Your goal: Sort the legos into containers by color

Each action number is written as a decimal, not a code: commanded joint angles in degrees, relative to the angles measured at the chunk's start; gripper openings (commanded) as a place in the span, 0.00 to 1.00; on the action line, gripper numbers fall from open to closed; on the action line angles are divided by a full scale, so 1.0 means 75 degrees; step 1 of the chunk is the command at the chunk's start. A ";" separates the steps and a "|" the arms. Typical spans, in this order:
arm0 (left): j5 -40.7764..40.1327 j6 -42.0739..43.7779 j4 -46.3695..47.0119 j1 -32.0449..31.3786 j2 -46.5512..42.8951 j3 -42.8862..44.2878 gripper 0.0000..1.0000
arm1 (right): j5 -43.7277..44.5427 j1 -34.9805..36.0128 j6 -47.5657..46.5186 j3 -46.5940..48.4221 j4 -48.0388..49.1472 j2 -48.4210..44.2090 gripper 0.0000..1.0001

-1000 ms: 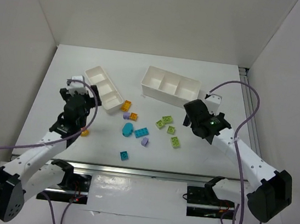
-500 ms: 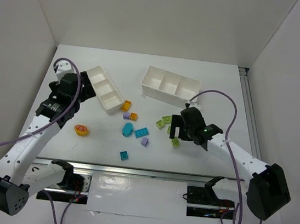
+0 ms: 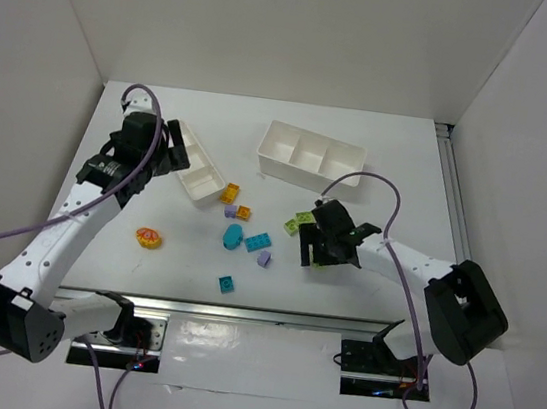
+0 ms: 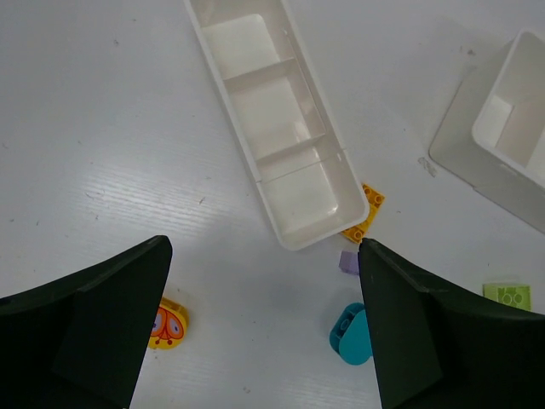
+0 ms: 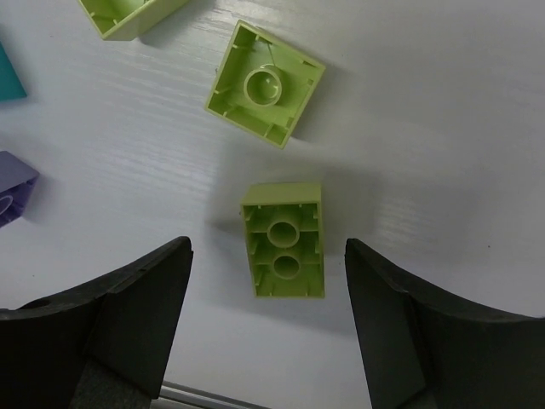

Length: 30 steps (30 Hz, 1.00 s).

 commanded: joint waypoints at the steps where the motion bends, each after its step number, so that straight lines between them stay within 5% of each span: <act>1: 0.0419 0.0315 -0.0343 0.0024 0.0275 0.0376 1.00 | 0.0096 0.0065 -0.0009 0.0004 0.0416 0.0186 0.79; 10: 0.1040 0.0492 -0.0425 0.0024 0.0557 0.0376 1.00 | 0.0423 0.0346 0.0061 0.0846 -0.0192 -0.0047 0.31; 17: 0.1380 0.0199 -0.1070 0.0422 0.0956 0.0750 1.00 | 0.1397 0.0148 -0.0103 0.2849 -0.0732 -0.0118 0.31; 30: 0.1380 -0.0645 -0.1983 0.0644 0.0617 -0.0279 1.00 | 0.1572 -0.1024 -0.1064 0.6741 0.0322 0.3724 0.31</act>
